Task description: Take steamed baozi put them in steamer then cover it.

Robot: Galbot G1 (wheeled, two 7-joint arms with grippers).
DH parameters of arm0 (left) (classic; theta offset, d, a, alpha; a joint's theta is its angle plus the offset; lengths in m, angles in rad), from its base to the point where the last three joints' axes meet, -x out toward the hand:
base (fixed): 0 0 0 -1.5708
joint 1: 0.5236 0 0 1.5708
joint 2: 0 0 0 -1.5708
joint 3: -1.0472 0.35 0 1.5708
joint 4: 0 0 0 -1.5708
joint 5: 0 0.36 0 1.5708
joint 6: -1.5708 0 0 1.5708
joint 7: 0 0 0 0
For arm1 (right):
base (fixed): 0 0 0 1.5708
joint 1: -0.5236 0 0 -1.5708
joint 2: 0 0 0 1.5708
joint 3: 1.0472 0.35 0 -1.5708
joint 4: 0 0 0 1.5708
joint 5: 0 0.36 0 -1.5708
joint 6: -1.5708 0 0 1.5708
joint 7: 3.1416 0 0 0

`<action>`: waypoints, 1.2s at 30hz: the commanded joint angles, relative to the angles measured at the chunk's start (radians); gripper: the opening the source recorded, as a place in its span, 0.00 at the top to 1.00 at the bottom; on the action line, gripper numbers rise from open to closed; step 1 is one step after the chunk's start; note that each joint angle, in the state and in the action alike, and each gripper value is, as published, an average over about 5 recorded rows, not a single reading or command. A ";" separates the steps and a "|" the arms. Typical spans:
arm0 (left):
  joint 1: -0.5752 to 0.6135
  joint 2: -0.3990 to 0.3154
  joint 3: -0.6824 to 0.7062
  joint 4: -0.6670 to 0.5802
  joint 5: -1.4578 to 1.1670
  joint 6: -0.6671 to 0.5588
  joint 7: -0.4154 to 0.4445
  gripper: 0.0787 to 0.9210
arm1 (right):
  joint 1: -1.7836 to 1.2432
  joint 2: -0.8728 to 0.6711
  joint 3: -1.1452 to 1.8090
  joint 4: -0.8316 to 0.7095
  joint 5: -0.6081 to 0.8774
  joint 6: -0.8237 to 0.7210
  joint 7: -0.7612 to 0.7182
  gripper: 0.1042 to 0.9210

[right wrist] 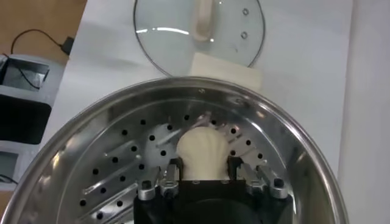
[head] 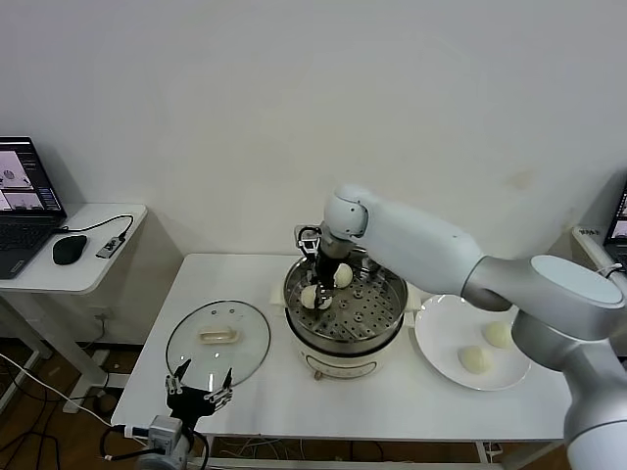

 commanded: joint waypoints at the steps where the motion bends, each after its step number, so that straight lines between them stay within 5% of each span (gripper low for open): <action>1: 0.000 0.000 0.000 0.003 0.001 0.000 0.000 0.12 | -0.015 0.013 0.009 -0.014 -0.009 0.003 0.003 0.56; 16: 0.003 -0.004 -0.001 -0.004 0.003 0.000 0.001 0.12 | 0.033 -0.111 0.032 0.121 0.032 -0.011 -0.028 0.14; 27: 0.013 0.004 0.000 -0.022 0.007 0.002 0.005 0.12 | 0.165 -0.533 0.013 0.404 0.088 0.038 -0.096 0.12; 36: 0.025 0.012 -0.001 -0.033 -0.003 0.010 0.007 0.12 | 0.154 -0.805 0.029 0.479 0.034 0.146 -0.169 0.12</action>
